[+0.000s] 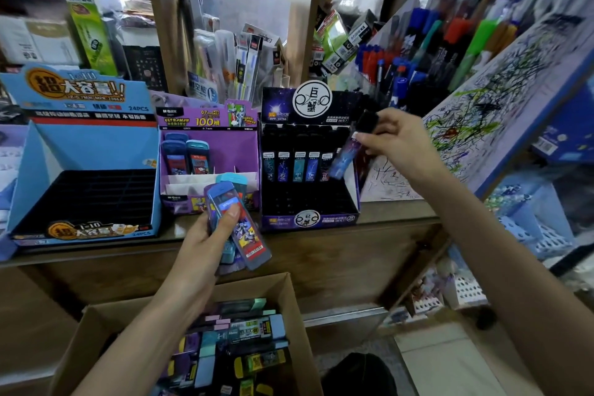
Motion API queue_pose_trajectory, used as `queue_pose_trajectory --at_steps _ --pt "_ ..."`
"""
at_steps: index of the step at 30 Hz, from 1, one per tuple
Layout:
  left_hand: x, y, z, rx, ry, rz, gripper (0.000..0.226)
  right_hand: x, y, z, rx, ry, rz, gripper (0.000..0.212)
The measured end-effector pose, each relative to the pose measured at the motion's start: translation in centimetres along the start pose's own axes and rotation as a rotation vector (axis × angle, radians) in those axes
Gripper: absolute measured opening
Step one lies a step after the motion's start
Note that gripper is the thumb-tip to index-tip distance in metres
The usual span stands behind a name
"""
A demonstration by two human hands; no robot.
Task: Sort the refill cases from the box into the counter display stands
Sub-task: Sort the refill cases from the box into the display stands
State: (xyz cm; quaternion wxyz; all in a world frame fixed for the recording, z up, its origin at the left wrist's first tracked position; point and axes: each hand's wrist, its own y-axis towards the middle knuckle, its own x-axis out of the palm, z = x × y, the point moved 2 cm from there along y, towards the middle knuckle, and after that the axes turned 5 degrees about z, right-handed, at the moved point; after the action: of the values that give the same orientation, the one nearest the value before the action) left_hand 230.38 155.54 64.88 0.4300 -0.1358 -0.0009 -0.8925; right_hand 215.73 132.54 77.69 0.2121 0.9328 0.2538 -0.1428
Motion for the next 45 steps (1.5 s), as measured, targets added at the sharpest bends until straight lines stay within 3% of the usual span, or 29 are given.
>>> queue_pose_trajectory --at_steps 4,8,16,23,30,34,37,40,45 --pt "-0.3 0.1 0.1 0.025 0.032 -0.014 0.043 0.1 2.5 1.4 -0.096 -0.289 0.050 0.023" --pt "-0.7 0.0 0.2 0.032 0.045 -0.023 0.045 1.5 2.9 2.5 -0.171 -0.501 -0.083 0.018" --pt "-1.3 0.1 0.0 0.032 0.058 -0.016 0.045 2.3 2.6 3.3 -0.168 -0.587 -0.189 0.026" --pt "-0.8 0.1 0.0 0.029 0.033 -0.018 0.037 3.1 1.7 4.3 -0.489 -0.824 -0.075 0.034" --pt "-0.8 -0.1 0.4 0.026 0.026 -0.013 0.039 3.3 1.8 4.0 -0.508 -0.929 -0.016 0.038" --pt "-0.8 -0.4 0.8 0.043 0.028 -0.021 0.039 5.4 -0.9 2.3 -0.456 -0.693 0.035 0.032" --pt "-0.8 -0.7 1.0 0.058 0.038 -0.041 0.038 8.8 -4.5 0.6 -0.197 -0.271 -0.166 0.014" --pt "-1.0 -1.0 1.2 0.074 0.048 -0.051 0.035 12.2 -7.7 -1.0 0.045 0.117 -0.395 0.012" --pt "-3.1 -1.2 1.7 0.093 0.044 -0.031 0.035 15.4 -9.4 -2.0 0.160 0.296 -0.521 0.012"
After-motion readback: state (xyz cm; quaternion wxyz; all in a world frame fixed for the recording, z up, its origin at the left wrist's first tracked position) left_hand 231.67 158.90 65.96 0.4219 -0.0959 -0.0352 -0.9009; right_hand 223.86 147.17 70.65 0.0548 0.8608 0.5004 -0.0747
